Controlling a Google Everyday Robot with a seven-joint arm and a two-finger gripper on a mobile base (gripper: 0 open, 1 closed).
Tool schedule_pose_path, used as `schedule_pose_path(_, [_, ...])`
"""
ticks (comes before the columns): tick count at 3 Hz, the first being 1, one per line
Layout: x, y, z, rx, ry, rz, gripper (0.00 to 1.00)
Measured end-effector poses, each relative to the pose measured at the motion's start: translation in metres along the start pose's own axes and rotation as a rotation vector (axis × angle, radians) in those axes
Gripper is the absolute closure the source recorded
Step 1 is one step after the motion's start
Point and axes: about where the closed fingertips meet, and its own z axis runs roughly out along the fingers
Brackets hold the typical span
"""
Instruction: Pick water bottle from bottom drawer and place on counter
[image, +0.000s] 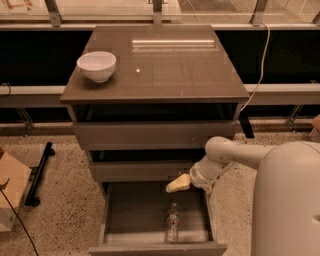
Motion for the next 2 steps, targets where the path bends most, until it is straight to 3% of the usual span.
schedule_pose_path(1, [0.000,-0.003,0.010,0.004,0.011,0.029,0.00])
schedule_pose_path(2, [-0.004,-0.004,0.029,-0.033,0.007,0.076,0.00])
